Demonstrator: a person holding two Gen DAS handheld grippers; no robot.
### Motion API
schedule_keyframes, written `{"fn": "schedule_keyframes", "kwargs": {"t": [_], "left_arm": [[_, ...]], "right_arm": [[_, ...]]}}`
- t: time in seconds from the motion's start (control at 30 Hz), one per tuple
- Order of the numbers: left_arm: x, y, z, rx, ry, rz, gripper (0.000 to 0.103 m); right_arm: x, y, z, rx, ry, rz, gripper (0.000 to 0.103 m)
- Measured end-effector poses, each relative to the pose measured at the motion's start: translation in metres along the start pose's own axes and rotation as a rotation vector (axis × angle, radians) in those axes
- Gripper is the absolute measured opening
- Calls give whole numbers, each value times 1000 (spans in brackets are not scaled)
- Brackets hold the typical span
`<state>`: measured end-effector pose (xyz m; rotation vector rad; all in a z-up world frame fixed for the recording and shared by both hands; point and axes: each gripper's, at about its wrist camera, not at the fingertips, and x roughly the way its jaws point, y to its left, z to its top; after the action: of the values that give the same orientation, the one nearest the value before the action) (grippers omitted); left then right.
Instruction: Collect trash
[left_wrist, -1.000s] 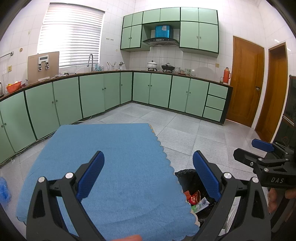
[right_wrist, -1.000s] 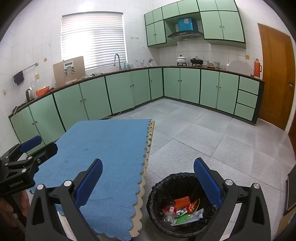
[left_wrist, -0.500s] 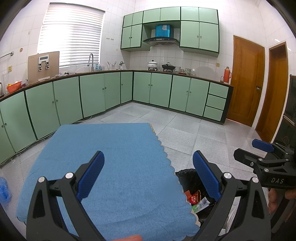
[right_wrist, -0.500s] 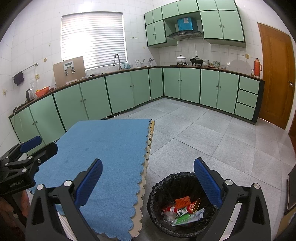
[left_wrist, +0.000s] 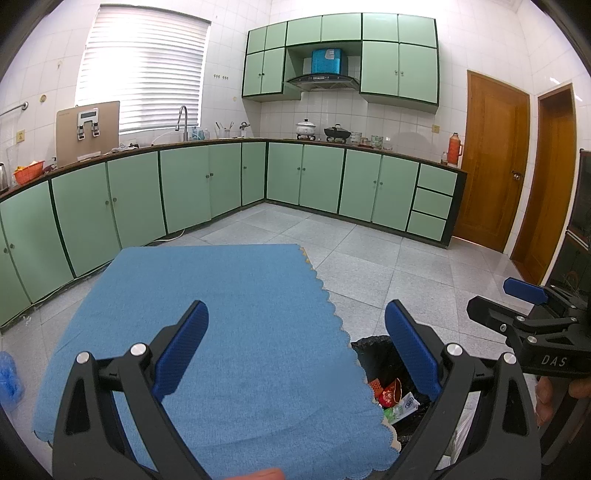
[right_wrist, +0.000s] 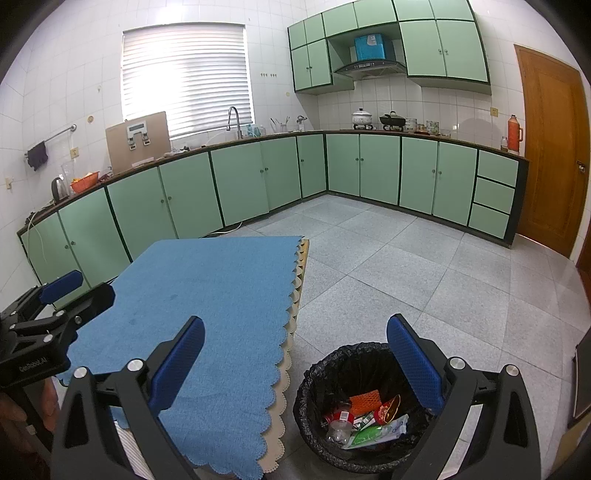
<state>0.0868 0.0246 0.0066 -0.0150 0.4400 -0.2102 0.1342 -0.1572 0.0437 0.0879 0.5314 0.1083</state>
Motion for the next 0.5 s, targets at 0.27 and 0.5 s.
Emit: {"fn": "schedule_keyframes", "kwargs": {"t": [0.27, 0.5], "left_arm": [[1, 0, -1, 1, 2, 0, 93], [1, -1, -2, 1, 3, 1, 93]], "right_arm": [[0, 0, 0, 2, 1, -1, 97], [4, 0, -4, 2, 4, -1, 97]]}}
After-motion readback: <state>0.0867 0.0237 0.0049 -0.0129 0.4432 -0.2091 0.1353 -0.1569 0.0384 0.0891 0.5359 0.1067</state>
